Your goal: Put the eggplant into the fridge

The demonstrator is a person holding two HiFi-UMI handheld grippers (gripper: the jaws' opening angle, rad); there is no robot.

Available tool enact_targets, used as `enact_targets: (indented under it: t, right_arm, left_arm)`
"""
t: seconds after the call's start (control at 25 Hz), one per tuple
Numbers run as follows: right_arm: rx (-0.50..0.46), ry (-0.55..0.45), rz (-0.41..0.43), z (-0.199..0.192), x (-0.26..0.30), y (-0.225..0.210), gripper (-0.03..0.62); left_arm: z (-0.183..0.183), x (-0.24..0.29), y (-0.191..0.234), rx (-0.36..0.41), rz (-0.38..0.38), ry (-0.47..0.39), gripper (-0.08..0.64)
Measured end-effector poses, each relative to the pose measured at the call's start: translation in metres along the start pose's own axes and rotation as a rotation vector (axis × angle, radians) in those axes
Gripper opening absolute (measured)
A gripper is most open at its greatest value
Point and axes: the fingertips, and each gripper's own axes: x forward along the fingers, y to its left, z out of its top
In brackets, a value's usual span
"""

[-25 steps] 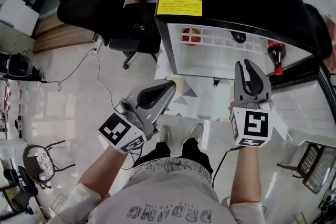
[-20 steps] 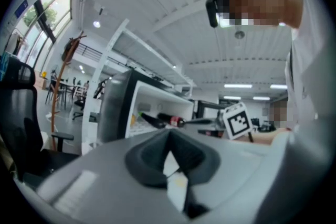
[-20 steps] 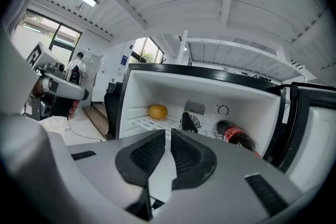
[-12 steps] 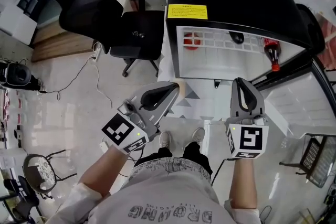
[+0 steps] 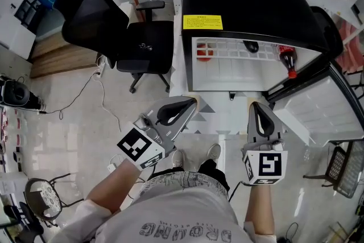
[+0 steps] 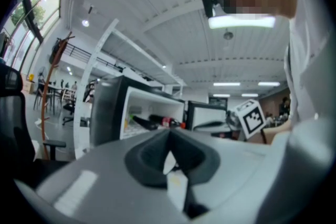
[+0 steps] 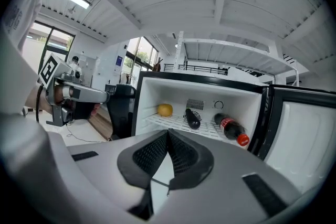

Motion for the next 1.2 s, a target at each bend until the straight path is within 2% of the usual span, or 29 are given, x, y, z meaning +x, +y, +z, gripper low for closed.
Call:
enact_targets:
  t: [0.44, 1.2]
  right_arm:
    - [0.061, 0.011, 0.002, -0.003, -0.002, -0.007, 0.003]
    - [0.068, 0.015, 0.062, -0.001, 0.011, -0.013, 0.003]
  left_arm:
    - [0.003, 0.008, 0.007, 0.004, -0.024, -0.001, 0.008]
    - [0.002, 0.022, 0.014, 0.002, -0.002, 0.008, 0.008]
